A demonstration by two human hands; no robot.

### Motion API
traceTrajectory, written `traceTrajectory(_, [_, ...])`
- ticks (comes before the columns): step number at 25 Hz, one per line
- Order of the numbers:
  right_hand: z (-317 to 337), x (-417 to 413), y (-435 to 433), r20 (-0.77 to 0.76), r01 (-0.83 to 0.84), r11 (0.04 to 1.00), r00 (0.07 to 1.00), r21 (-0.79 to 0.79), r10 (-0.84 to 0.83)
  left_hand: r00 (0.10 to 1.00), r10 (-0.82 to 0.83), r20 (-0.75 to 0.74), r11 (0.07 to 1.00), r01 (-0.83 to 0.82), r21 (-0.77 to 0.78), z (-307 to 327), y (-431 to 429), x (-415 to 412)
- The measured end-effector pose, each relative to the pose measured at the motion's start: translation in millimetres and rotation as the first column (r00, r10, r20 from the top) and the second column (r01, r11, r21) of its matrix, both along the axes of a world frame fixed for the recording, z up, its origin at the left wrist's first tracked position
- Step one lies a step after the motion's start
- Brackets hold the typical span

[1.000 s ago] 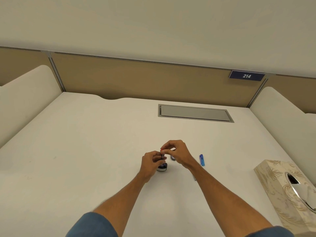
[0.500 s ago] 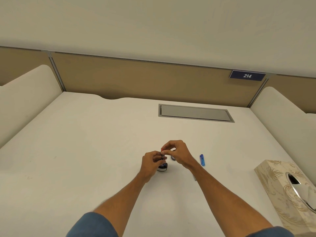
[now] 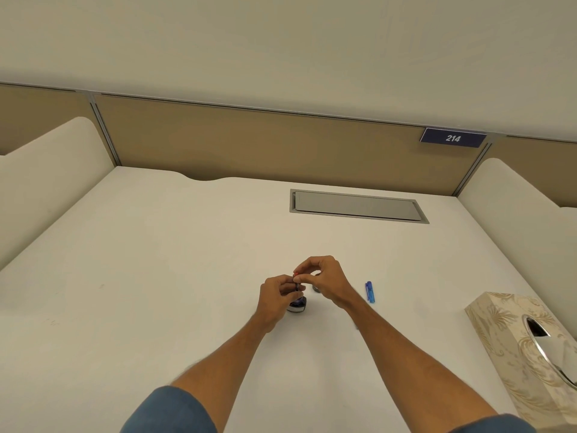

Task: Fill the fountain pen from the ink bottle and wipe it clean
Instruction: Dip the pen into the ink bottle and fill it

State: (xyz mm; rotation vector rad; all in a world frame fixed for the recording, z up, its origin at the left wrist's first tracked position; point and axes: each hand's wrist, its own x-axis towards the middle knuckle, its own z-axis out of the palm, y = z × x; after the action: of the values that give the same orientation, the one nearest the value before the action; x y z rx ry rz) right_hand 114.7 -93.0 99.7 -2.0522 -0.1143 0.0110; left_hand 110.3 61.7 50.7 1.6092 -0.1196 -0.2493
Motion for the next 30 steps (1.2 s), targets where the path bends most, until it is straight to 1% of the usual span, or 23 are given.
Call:
traceTrajectory(6, [-1.3, -0.5, -0.5, -0.012, -0.004, 1.000, 1.000, 0.014, 0.004, 1.000, 0.000, 0.000, 1.000, 0.000, -0.002, -0.9, 0.5, 0.6])
traceTrajectory(14, [-0.8, 0.4, 0.5, 0.017, 0.013, 1.000, 1.000, -0.017, -0.013, 1.000, 0.000, -0.003, 1.000, 0.000, 0.003, 0.2, -0.3, -0.5])
traceTrajectory(19, [-1.7, -0.8, -0.4, -0.007, 0.001, 1.000, 1.000, 0.002, -0.001, 1.000, 0.003, 0.001, 1.000, -0.003, 0.010, -0.7, -0.3, 0.3])
traceTrajectory(26, [0.5, -1.2, -0.9, 0.027, 0.006, 1.000, 1.000, 0.000, -0.005, 1.000, -0.004, -0.002, 1.000, 0.004, 0.003, -0.5, -0.6, 0.3])
traceTrajectory(30, [-0.2, -1.7, -0.8, 0.003, -0.006, 1.000, 1.000, 0.019, 0.006, 1.000, 0.004, -0.003, 1.000, -0.004, 0.012, -0.9, -0.9, 0.7])
